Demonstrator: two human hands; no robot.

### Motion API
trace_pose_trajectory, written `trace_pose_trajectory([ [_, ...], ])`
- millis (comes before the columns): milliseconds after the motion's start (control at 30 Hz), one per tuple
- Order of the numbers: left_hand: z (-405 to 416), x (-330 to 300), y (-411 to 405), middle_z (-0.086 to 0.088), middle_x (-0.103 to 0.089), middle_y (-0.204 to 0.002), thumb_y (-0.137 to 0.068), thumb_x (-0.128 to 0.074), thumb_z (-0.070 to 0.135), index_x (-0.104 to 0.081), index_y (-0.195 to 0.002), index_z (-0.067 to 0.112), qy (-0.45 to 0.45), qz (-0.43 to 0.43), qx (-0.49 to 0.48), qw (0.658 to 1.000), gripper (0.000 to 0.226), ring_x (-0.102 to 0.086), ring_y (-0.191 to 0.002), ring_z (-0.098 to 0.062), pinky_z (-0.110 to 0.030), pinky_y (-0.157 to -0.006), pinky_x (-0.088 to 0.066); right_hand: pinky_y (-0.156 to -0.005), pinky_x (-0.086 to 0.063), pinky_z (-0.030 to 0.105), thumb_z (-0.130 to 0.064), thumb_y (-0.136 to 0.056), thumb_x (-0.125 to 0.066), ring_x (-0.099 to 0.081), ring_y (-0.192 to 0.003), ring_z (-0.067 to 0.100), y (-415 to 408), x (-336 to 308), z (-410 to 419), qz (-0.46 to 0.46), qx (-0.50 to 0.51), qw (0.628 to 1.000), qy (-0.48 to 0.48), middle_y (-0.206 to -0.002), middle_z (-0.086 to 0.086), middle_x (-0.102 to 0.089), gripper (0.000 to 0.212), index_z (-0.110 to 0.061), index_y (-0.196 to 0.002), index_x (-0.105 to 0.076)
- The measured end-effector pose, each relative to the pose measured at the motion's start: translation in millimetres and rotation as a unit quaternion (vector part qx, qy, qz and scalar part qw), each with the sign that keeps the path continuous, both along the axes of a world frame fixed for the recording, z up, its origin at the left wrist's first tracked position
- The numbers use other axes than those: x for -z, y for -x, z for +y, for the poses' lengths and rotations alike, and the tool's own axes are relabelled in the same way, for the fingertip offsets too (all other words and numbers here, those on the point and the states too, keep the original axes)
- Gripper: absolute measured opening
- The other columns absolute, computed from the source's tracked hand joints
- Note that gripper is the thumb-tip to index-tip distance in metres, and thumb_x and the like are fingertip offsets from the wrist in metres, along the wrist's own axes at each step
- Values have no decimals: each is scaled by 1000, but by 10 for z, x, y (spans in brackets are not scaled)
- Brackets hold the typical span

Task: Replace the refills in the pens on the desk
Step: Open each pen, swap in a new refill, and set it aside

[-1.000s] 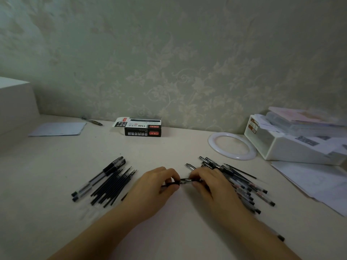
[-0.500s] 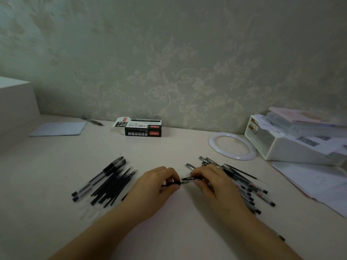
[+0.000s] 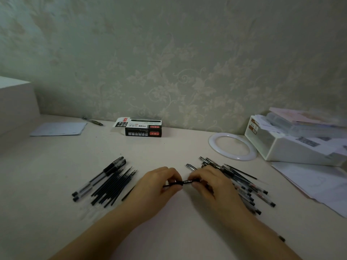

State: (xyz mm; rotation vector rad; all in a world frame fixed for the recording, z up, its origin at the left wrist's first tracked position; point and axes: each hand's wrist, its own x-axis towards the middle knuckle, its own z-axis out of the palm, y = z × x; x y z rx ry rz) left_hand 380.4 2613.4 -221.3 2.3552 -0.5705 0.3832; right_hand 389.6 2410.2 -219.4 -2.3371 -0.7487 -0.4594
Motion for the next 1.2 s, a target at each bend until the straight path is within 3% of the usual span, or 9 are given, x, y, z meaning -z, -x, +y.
trace_pose_trajectory([
  [267,-14,19,-18,20,-63,-83,-88,-65,32,-63,-85,34,-3,12,-1,1000,4,-56,-80,3,-9,-65,-38,-70,-43,11,-7,-85,-73,-60,-80,9,-4,-2,-16,37,-22,997,-61,-83,-9,-66,14,-18,-92,-75],
  [600,-31,-20,-5,19,-60,-83,-90,-63,32,-63,-88,31,-31,-20,-1,999,2,-51,-76,6,-9,-66,-36,-70,-44,12,-5,-83,-73,-62,-80,9,-40,18,-8,53,-36,993,-97,-81,-12,-67,16,-18,-90,-77],
  [733,-46,-29,-1,19,-60,-83,-90,-63,34,-62,-90,32,-5,-16,-15,1000,2,-53,-79,3,-13,-66,-40,-73,-46,11,-7,-86,-72,-64,-85,6,-42,40,22,34,-29,992,-119,-88,-14,-68,17,-21,-95,-76],
  [833,-28,-55,-2,17,-56,-84,-91,-62,31,-62,-91,31,-1,-27,-38,999,1,-53,-79,0,-14,-66,-40,-79,-48,11,-17,-89,-70,-63,-91,2,-43,72,64,31,2,994,-104,-102,-16,-64,30,-29,-116,-67],
  [900,63,-121,-32,11,-55,-87,-91,-62,25,-64,-94,24,6,-56,-96,994,4,-53,-77,-6,-25,-69,-44,-79,-48,13,-20,-90,-69,-60,-89,3,-48,82,45,18,33,996,-81,-106,-15,-60,36,-28,-124,-61],
  [1000,359,-238,-99,-3,-54,-94,-92,-59,17,-65,-98,14,12,-74,-265,961,9,-57,-80,-25,-35,-70,-45,-74,-46,12,-18,-90,-68,-55,-87,4,-39,70,-8,-15,76,996,-44,-98,-17,-55,21,-25,-111,-65],
  [1100,661,-262,-119,-9,-54,-101,-96,-50,18,-62,-106,11,-26,-15,-395,918,17,-57,-85,-30,-41,-74,-48,-67,-41,10,-18,-89,-69,-53,-81,-2,-24,45,-53,-31,116,993,-21,-89,-21,-51,8,-24,-93,-66],
  [1200,779,-219,-113,-10,-53,-106,-98,-44,16,-59,-112,14,-71,65,-448,889,20,-55,-92,-30,-41,-79,-48,-63,-36,13,-17,-86,-71,-50,-72,1,-13,39,-104,-18,157,987,3,-80,-17,-48,15,-25,-80,-59],
])
